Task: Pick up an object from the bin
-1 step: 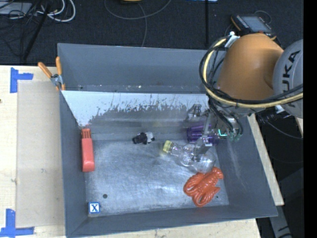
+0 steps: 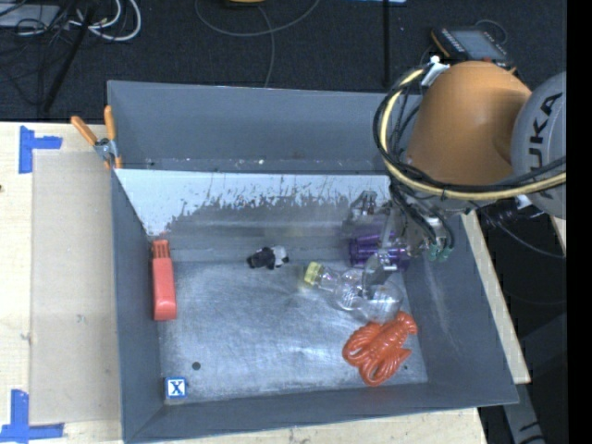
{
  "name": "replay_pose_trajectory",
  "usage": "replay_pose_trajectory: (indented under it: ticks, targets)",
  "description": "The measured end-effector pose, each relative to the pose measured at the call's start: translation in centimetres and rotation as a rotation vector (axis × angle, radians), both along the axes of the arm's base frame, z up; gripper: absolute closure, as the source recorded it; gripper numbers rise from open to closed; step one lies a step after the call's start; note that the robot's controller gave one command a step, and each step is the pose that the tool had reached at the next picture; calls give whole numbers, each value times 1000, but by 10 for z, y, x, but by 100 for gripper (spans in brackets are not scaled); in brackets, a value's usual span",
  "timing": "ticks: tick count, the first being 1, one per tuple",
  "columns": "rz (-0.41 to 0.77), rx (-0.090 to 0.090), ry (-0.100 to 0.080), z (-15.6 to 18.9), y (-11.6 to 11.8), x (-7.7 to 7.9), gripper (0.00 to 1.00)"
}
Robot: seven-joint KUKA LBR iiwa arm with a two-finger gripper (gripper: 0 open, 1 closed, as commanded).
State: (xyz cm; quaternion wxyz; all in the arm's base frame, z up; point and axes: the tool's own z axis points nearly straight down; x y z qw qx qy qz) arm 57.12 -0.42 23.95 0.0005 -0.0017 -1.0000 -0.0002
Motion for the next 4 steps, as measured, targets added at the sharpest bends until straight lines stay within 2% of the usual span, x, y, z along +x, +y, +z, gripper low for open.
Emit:
replay_pose_trajectory:
  ticks: [1,2,3,4]
  targets:
    - [10,0,-5,-65,-27,-2,0]
    - [269,1,1,-87,-57,-4,0]
    - [223,0,-3,-89,-69,8,0]
    - [198,0,-2,-134,-76,19,0]
